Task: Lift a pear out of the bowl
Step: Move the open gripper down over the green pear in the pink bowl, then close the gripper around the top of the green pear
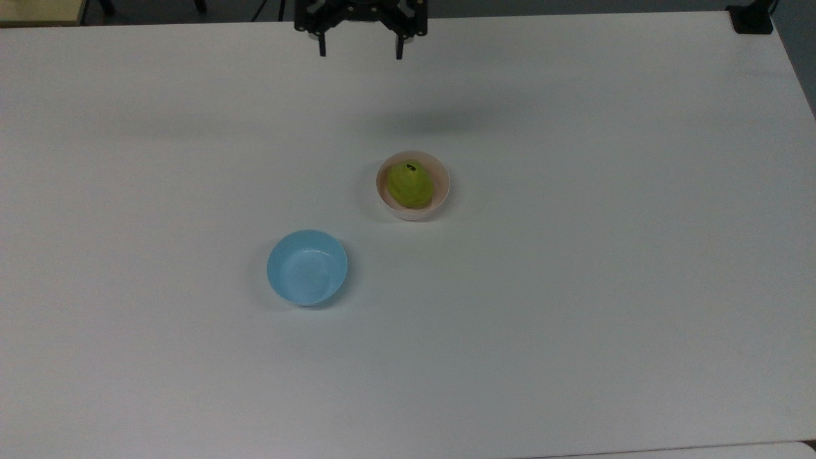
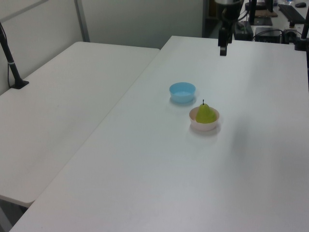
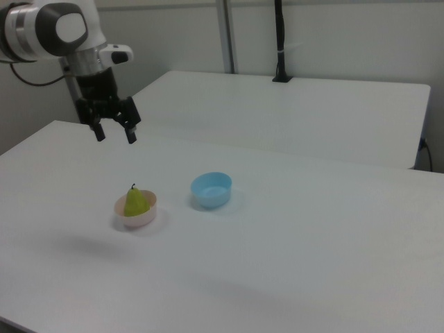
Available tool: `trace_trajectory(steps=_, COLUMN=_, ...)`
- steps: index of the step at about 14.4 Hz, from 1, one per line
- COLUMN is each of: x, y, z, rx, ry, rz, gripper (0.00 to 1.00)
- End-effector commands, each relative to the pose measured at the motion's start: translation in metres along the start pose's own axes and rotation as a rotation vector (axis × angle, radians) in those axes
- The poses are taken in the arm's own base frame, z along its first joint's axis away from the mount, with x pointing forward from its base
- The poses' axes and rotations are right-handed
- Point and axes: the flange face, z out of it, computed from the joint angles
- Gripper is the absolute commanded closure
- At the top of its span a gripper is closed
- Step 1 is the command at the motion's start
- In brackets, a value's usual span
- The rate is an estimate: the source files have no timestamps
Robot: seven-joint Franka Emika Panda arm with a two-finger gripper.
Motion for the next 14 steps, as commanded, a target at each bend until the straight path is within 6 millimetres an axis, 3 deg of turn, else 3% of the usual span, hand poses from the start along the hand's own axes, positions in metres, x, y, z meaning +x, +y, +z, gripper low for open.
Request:
trace_trajectory(steps=1, x=0.015, y=-0.039, z=0.041, rx=0.013, ry=-0.045, rz=-0.081, gripper=0.00)
trace_trajectory(steps=4, x=0.033, y=-0.068, z=0.093, rx=0.009, ry=-0.061, rz=-0.103, gripper=0.00)
trace_trajectory(steps=8, x=0.045, y=-0.075, z=0.153, rx=0.005, ry=-0.052, rz=-0.124, gripper=0.00)
trace_trajectory(steps=14, x=0.054, y=-0.078, z=0.200, rx=-0.009, ry=-0.086, rz=-0.147, gripper=0.02)
